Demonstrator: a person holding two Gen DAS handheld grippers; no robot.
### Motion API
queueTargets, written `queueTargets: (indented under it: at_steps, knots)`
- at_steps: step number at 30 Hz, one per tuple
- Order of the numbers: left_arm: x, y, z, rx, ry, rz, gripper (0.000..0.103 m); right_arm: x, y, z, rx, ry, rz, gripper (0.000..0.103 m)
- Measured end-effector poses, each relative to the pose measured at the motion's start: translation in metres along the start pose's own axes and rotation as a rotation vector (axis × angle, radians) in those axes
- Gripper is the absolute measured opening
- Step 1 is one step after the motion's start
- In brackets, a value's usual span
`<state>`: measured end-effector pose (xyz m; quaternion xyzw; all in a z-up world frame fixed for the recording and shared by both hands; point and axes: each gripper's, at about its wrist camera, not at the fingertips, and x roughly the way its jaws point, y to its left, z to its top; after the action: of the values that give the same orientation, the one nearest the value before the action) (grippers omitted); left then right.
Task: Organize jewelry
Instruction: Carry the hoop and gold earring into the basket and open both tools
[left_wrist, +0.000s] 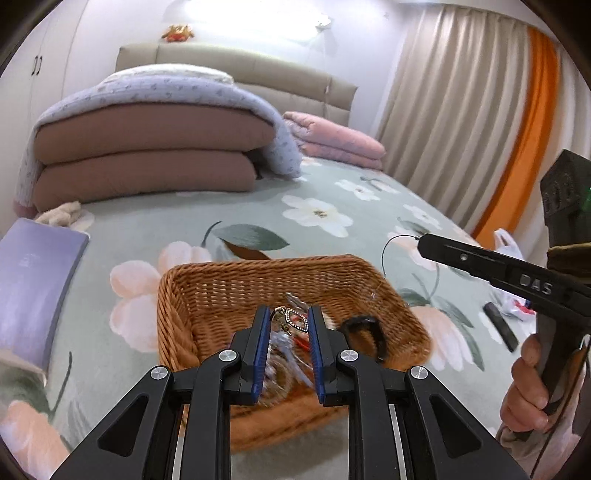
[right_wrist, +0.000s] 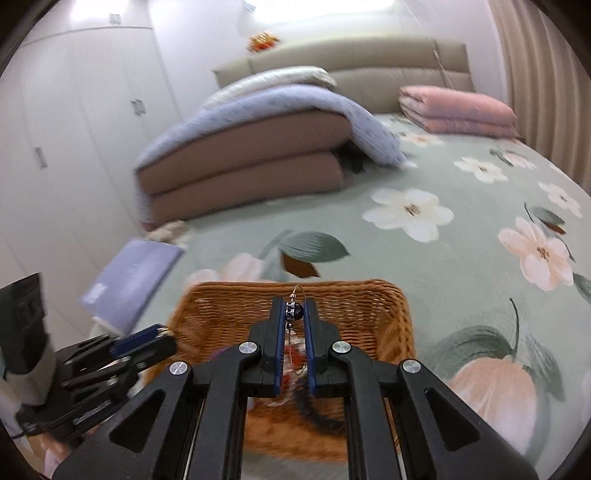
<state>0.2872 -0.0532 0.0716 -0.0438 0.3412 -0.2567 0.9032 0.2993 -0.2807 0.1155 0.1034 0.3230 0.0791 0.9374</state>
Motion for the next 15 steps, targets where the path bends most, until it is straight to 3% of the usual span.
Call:
queueTargets:
  at_steps: [7, 15]
  knots:
    - [0.047, 0.008, -0.001, -0.011, 0.082, 0.053, 0.021, 0.056, -0.029, -0.006, 0.089, 0.102, -0.078, 0.011]
    - [0.076, 0.023, -0.007, -0.076, 0.139, 0.079, 0.021, 0.062, -0.048, -0.011, 0.120, 0.140, -0.079, 0.016]
